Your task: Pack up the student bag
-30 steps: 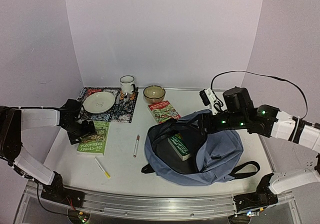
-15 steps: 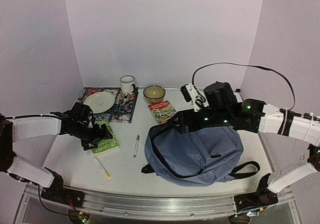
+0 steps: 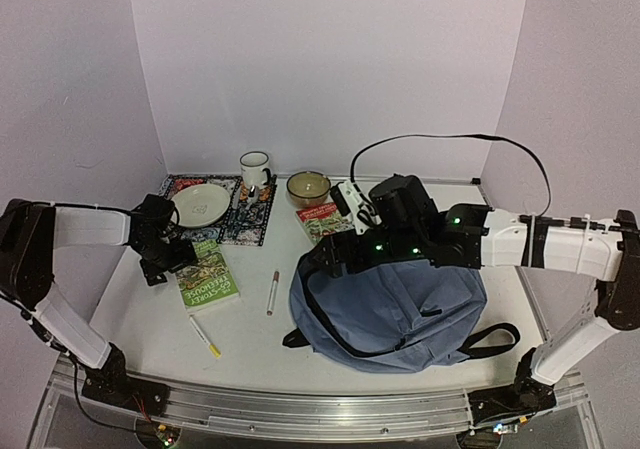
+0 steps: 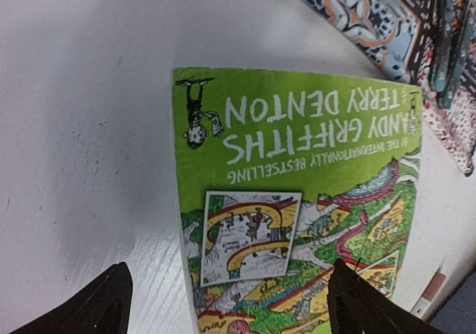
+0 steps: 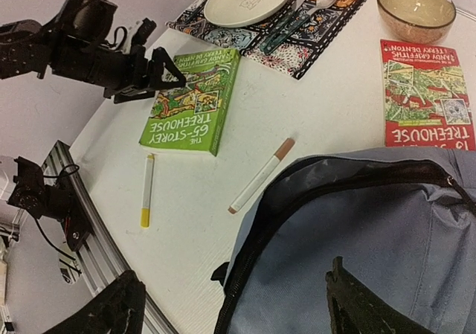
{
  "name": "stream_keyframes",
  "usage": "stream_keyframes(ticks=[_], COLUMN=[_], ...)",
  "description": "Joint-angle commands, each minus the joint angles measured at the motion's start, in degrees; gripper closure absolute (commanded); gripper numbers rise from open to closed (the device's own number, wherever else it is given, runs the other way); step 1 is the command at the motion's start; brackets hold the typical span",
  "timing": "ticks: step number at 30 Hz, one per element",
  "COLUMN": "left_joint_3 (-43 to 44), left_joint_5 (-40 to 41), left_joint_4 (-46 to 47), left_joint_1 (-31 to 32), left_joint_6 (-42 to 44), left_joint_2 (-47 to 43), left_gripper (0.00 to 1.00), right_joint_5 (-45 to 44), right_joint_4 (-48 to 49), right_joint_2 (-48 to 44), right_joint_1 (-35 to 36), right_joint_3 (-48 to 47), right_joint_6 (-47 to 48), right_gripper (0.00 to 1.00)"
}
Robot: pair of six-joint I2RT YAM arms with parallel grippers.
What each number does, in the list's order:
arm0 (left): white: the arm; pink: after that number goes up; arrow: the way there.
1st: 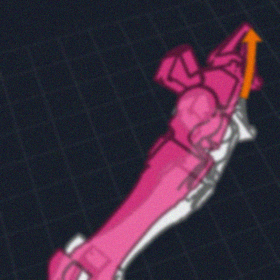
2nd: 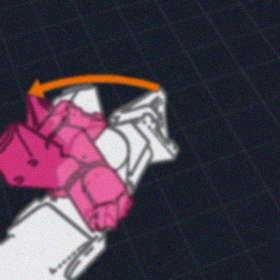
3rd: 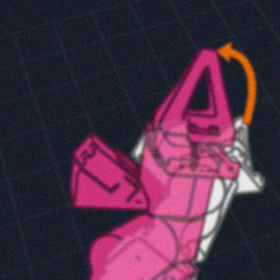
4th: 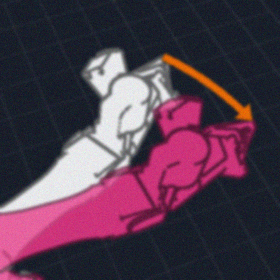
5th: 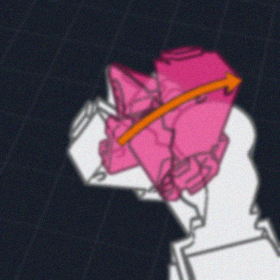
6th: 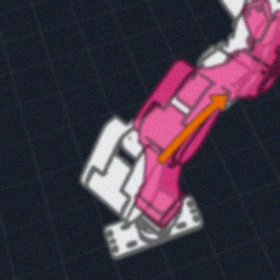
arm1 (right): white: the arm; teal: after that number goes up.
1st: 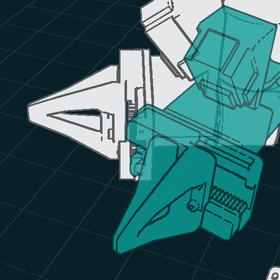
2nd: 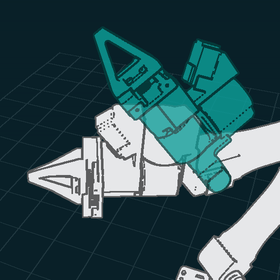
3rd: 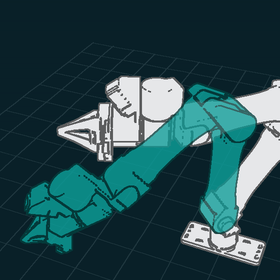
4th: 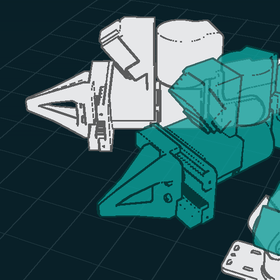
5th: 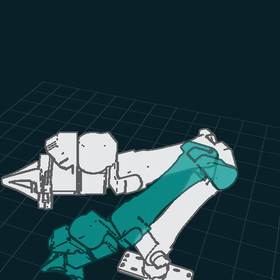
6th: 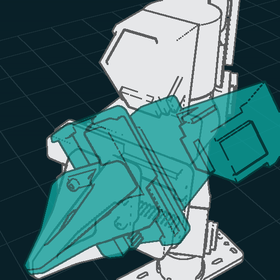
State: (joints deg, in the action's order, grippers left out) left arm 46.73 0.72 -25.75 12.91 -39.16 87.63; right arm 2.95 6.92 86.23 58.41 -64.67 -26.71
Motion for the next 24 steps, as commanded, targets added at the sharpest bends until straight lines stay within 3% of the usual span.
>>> stream_keyframes(ticks=[1,13,18,24], left_joint_3=[2.7,-1.1,-2.1,-3.7], left_joint_5=[0.5,-2.8,-2.9,-3.7], left_joint_4=[1.2,3.7,4.3,4.5], left_joint_1=[0.1,7.0,10.8,14.1], left_joint_6=[2.8,2.5,1.4,0.3], left_joint_2=[3.7,8.0,8.4,6.7], left_gripper=[0.14,0.35,0.39,0.42], right_joint_5=[0.9,5.9,-1.0,-9.4], right_joint_4=[3.3,5.9,4.6,1.9], right_joint_2=[3.7,26.0,26.7,20.5], right_joint_1=[2.1,7.3,6.1,1.9], right_joint_3=[-3.7,-15.1,-8.0,4.7], right_joint_6=[-1.0,-5.7,-10.5,-18.1], right_gripper=[0.16,0.16,0.16,0.14])
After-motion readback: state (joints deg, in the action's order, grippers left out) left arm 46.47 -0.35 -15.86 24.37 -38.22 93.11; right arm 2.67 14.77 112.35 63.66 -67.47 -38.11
